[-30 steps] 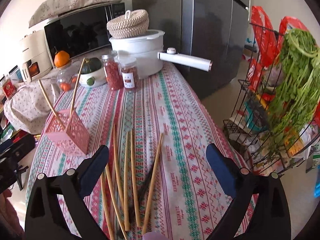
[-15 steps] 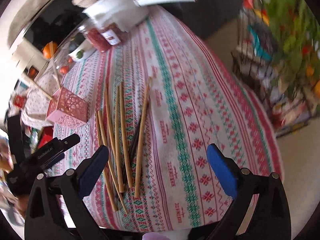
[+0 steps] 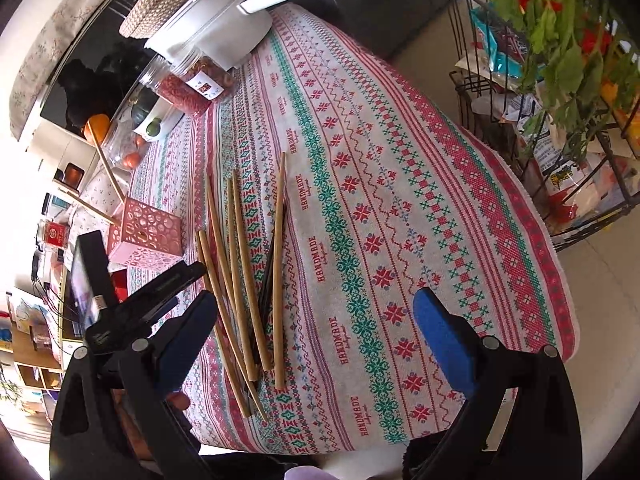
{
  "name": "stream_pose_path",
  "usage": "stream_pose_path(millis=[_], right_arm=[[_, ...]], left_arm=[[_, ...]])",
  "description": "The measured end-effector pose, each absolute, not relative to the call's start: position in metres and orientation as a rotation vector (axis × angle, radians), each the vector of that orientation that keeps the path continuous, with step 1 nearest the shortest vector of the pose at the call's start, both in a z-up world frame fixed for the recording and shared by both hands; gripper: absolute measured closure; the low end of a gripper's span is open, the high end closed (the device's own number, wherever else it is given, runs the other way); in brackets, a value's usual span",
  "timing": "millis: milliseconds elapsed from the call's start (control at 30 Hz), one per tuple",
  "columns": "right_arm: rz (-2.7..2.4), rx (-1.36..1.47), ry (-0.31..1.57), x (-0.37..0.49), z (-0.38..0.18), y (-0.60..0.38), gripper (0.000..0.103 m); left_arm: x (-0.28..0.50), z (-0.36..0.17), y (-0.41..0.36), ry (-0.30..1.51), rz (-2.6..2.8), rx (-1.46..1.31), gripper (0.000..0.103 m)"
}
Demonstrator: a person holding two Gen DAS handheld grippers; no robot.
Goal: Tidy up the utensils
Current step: 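Grasp a chopstick with the left tool while the right tool grasps another chopstick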
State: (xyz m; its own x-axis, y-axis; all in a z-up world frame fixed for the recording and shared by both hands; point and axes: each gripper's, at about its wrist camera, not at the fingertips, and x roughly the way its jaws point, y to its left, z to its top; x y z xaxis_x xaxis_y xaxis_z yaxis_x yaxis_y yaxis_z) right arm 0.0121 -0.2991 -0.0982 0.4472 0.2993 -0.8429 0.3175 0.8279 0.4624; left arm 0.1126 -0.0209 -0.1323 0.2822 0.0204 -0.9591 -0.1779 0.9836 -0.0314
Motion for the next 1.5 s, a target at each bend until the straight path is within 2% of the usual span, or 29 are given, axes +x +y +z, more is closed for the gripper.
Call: stream_pose_path(millis=[133,200,233,267,300,367,567,800,900,967,1067,1200,1500], right_arm=[[-0.019,0.657,1.132,0.012,-0.101,-0.307,0.008],[-0.019,0.680,1.136,0.011,-0.103,-0.312,0.008],[-0.020,0.690,1.138,0.011,-0.104,-0.314,0.007],[-0.021,0.696,1.140,0.011,-0.105,-0.316,0.008],[-0.023,0.701,1.144,0.012,-0.106,-0.317,0.008],[-0.021,0.699,1.153,0.013,-0.108,-0.318,0.008],[-0.057,0.661,1.137,0.024,-0.108,-0.322,0.008],[-0.105,0.628,1.128,0.077,-0.117,-0.316,0.010],[-0.092,0.647,1.155,0.098,-0.128,-0.310,0.022],[-0.081,0.638,1.175,0.115,-0.135,-0.302,0.034],[-0.097,0.618,1.207,0.130,-0.145,-0.292,0.044],[-0.134,0.574,1.207,0.143,-0.151,-0.283,0.050],[-0.203,0.489,1.196,0.159,-0.152,-0.265,0.052]], left_arm=[[0.119,-0.135,-0.030,1.251,0.174,-0.117,0.053],[0.122,-0.134,-0.037,1.243,0.167,-0.122,0.069],[0.124,-0.134,-0.045,1.238,0.151,-0.114,0.074],[0.125,-0.133,-0.052,1.233,0.128,-0.109,0.086],[0.127,-0.134,-0.059,1.230,0.093,-0.110,0.093],[0.130,-0.135,-0.074,1.227,0.014,-0.111,0.097],[0.117,-0.135,-0.097,1.225,-0.233,-0.181,0.098],[0.082,-0.089,-0.087,1.096,-0.288,-0.108,0.099],[0.070,-0.069,-0.068,1.052,-0.289,-0.087,0.099],[0.066,-0.061,-0.054,1.039,-0.289,-0.086,0.099],[0.063,-0.054,-0.036,1.020,-0.277,-0.090,0.099],[0.059,-0.051,-0.020,1.011,-0.265,-0.081,0.099],[0.050,-0.046,0.001,1.004,-0.266,-0.080,0.098]])
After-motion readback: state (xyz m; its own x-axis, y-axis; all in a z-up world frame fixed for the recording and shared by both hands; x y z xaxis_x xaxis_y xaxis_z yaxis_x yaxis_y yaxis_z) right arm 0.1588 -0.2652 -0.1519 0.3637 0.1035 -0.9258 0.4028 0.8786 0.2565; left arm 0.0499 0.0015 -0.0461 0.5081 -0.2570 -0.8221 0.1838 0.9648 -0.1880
